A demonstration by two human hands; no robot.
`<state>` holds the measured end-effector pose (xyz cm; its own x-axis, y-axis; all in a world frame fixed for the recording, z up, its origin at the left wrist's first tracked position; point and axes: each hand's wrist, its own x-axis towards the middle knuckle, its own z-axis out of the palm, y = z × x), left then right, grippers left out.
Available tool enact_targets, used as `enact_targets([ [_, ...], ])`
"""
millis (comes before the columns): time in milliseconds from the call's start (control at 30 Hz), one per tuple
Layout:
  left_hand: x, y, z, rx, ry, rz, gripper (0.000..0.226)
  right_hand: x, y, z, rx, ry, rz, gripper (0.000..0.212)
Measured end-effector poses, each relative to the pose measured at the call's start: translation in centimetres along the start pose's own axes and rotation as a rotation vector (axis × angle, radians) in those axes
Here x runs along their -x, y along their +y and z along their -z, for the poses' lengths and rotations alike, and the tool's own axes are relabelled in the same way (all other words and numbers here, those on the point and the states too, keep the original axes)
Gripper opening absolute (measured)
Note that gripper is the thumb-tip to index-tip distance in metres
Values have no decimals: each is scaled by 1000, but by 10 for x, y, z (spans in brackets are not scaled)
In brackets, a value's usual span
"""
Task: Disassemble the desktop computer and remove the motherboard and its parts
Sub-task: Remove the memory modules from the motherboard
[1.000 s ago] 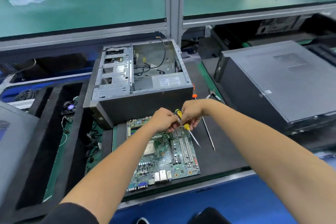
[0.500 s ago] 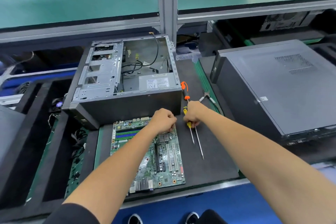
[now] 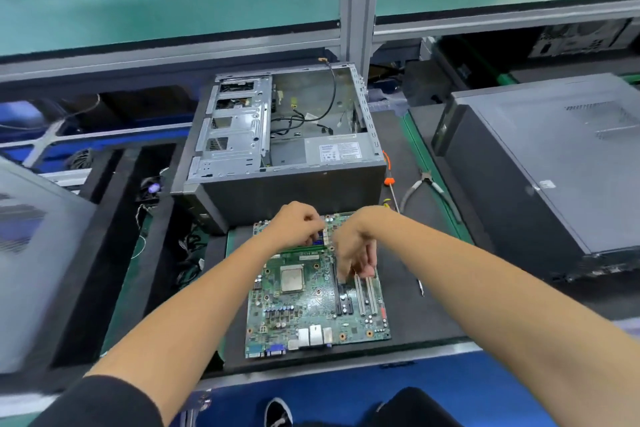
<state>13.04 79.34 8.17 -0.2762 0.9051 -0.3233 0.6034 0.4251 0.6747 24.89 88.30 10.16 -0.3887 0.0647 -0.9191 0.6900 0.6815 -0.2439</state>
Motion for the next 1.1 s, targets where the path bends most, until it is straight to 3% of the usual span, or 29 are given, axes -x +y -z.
enact_targets([
  [167, 23, -30, 23, -196, 38, -22, 18, -13, -47, -3, 25, 315, 128, 27],
  [367, 47, -74, 9, -272, -80, -106, 12, -23, -63, -11, 199, 513, 165, 24],
  [533, 57, -86, -8, -301, -68, -241, 28, -28, -56, -17, 166, 562, 184, 28],
  [667, 59, -89, -9, -345, -73, -284, 33, -29, -51, -19, 119, 621, 203, 17],
  [800, 60, -88, -10, -417, -109, -311, 47, -26, -50, -21, 65, 638, 196, 22],
  [1100, 61, -84, -21, -512, 8, -342, 45, -26, -51, -22, 75, 644, 155, 29],
])
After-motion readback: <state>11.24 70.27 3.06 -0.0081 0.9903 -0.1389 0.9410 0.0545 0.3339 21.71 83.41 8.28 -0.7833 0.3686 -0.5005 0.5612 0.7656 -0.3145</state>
